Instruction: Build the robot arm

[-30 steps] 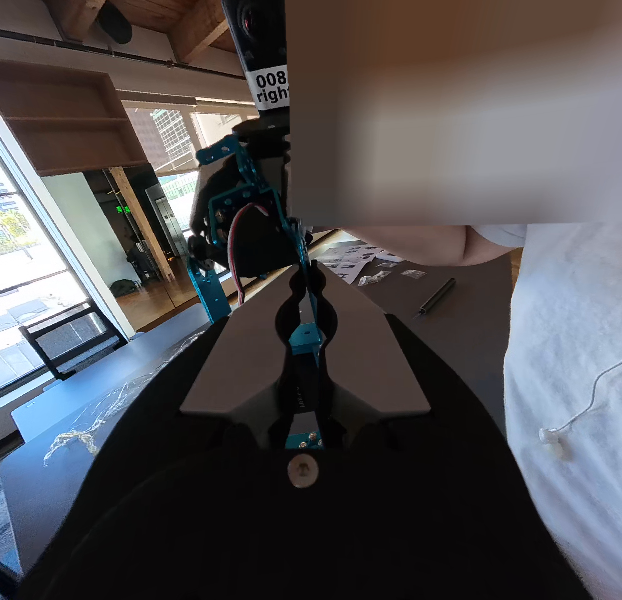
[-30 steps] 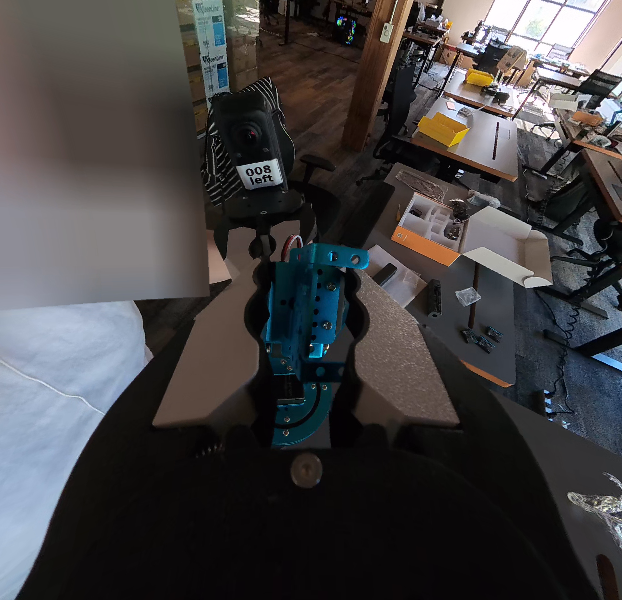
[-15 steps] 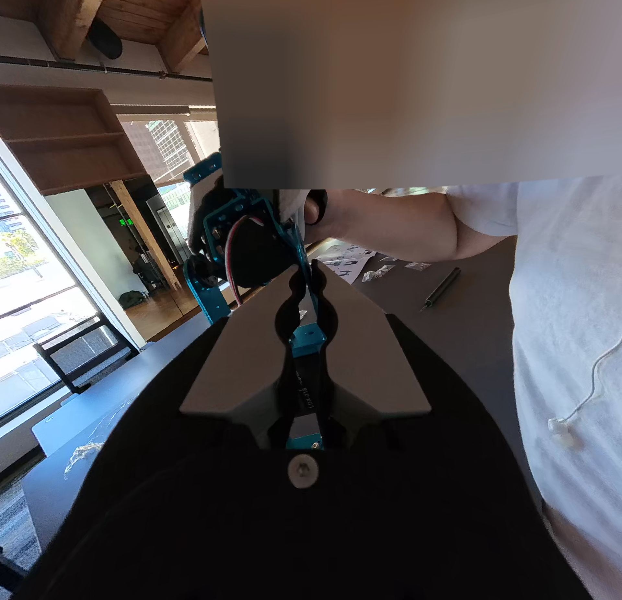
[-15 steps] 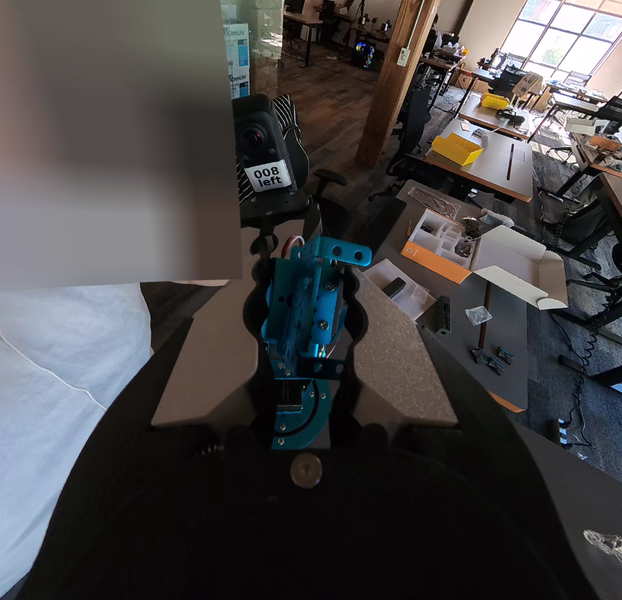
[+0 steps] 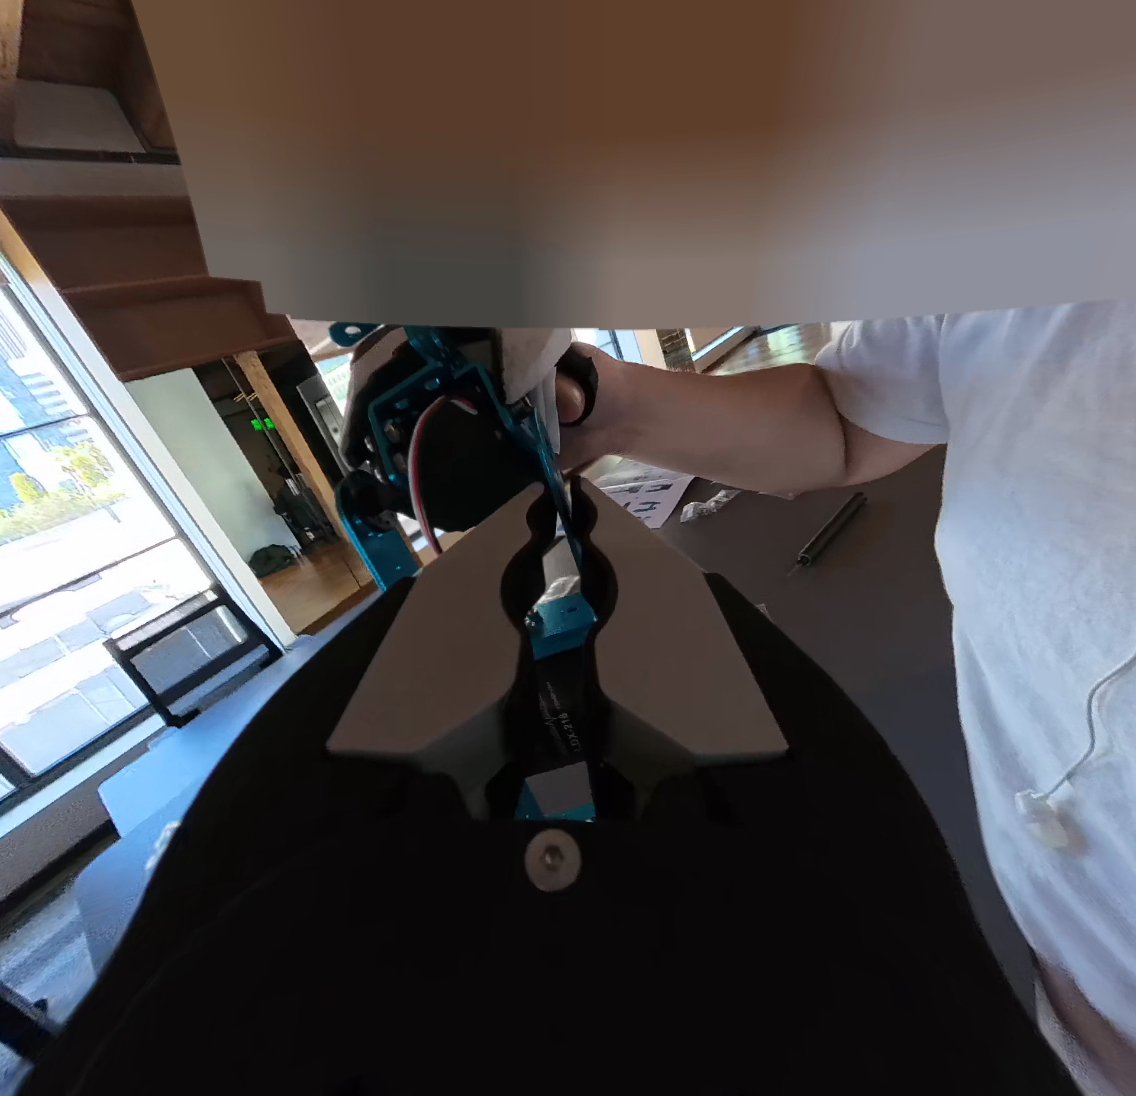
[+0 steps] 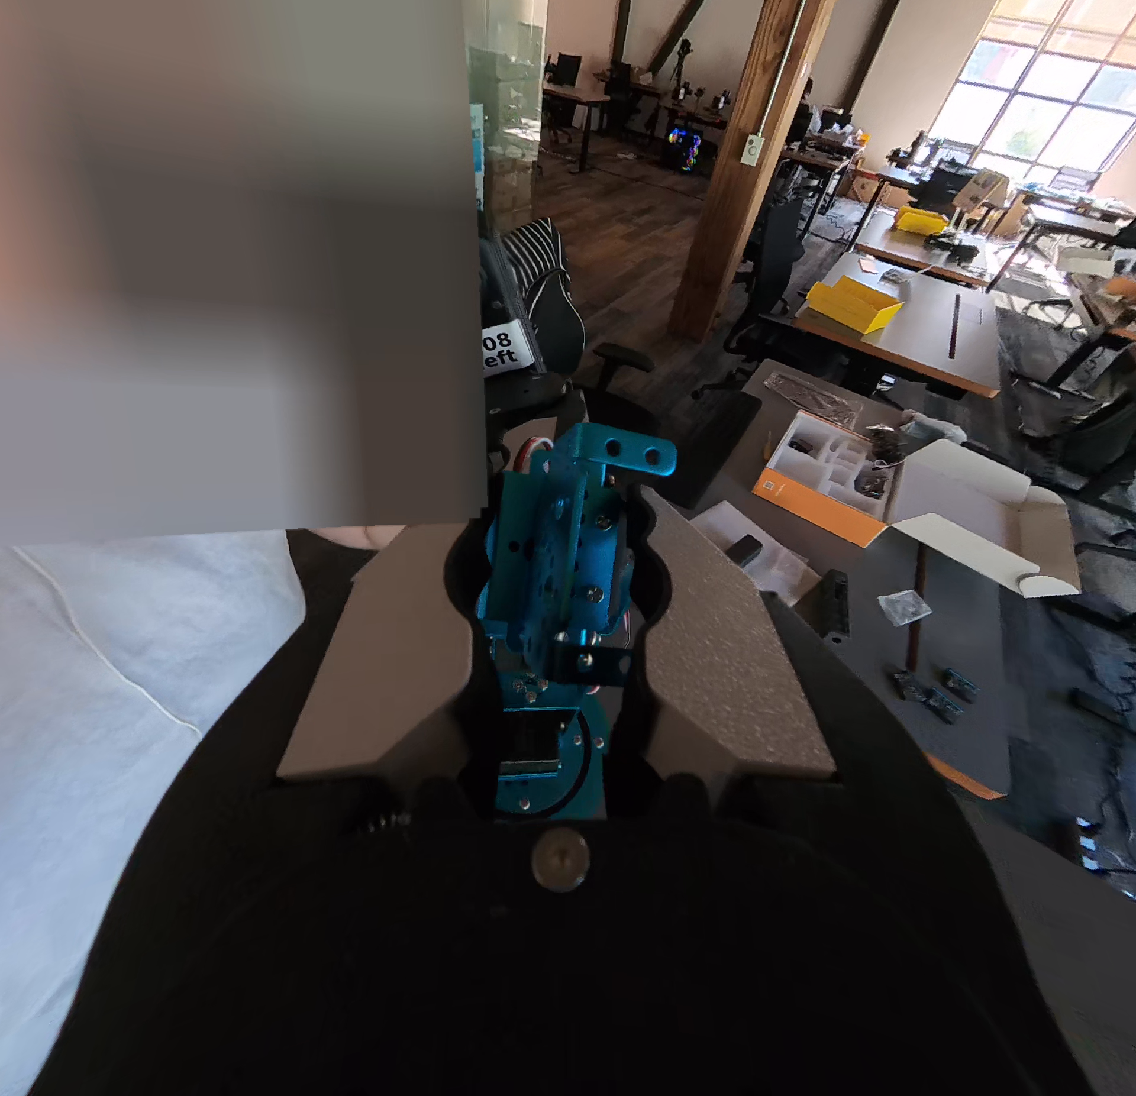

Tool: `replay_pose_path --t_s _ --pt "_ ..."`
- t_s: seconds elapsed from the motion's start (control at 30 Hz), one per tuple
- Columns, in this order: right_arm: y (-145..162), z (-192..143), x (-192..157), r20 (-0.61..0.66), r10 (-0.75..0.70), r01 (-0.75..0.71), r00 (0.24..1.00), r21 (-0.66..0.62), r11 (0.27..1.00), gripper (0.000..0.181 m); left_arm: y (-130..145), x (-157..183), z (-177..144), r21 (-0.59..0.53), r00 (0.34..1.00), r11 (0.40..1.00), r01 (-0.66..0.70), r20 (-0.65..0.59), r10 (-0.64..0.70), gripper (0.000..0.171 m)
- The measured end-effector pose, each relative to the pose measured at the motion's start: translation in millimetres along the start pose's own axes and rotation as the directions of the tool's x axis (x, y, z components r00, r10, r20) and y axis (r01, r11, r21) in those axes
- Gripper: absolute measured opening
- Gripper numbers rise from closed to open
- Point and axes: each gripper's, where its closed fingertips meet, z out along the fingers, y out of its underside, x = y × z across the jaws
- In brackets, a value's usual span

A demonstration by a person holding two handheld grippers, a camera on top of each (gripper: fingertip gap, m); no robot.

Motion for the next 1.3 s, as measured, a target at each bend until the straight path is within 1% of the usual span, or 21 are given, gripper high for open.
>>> replay_pose_path --t_s 0.13,0.23,0.3,0.37,0.47,0.53,0.63,0.73,0.9,1.03,1.3 --pt "-0.5 1.0 1.1 -0.006 0.027 -0.027 1.000 0.007 1.000 0.045 -0.1 -1.4 -1.4 -0.058 1.000 0.998 -0.001 0.011 0.001 0.004" --pt "-0.3 0.0 1.7 -0.015 0.030 -0.030 0.999 0.005 1.000 0.045 -0.6 -0.1 -1.0 -0.057 0.997 0.996 0.076 0.007 -0.076 0.007" --pt "-0.3 1.3 2.3 -0.015 0.049 -0.049 0.999 0.002 0.999 0.046 -1.5 -3.0 -1.8 -0.040 0.991 0.990 0.137 0.001 -0.137 0.000" --pt "-0.4 2.2 3.2 -0.024 0.048 -0.049 0.999 -0.010 0.999 0.046 -1.7 -3.2 -3.0 -0.039 0.986 0.986 0.165 -0.014 -0.165 0.000" --pt "0.1 2.6 2.0 -0.015 0.075 -0.076 0.997 -0.021 0.997 0.047 -1.1 -2.8 -2.9 -0.054 0.995 0.993 0.100 0.023 -0.099 0.000" --pt "0.4 2.6 2.3 -0.019 0.069 -0.069 0.997 -0.025 0.997 0.046 -1.2 -3.1 -3.0 -0.049 0.994 0.992 0.112 0.022 -0.111 0.000" --pt "0.5 2.0 3.0 -0.040 0.015 -0.017 0.999 -0.047 0.999 0.046 -0.8 -3.7 -2.7 -0.047 0.991 0.990 0.130 0.017 -0.130 0.000" --pt "0.9 1.8 1.5 -0.013 0.008 -0.008 1.000 -0.044 0.999 0.047 0.1 -2.7 -1.9 -0.057 0.998 0.996 0.061 0.026 -0.060 0.000" --pt "0.2 4.3 -0.8 0.032 -0.007 0.008 0.999 -0.031 0.999 0.047 -0.9 -0.9 -3.5 -0.026 0.999 0.999 -0.021 0.028 0.022 0.002" --pt "-0.3 4.0 -0.1 0.031 -0.058 0.059 0.998 -0.034 0.998 0.047 -1.1 -0.4 -3.4 0.000 0.999 0.999 -0.042 0.013 0.042 0.002" --pt "2.7 2.8 2.6 0.041 -0.066 0.067 0.997 -0.016 0.998 0.047 0.6 -2.1 -0.3 -0.003 0.998 0.998 -0.066 -0.009 0.066 0.003"
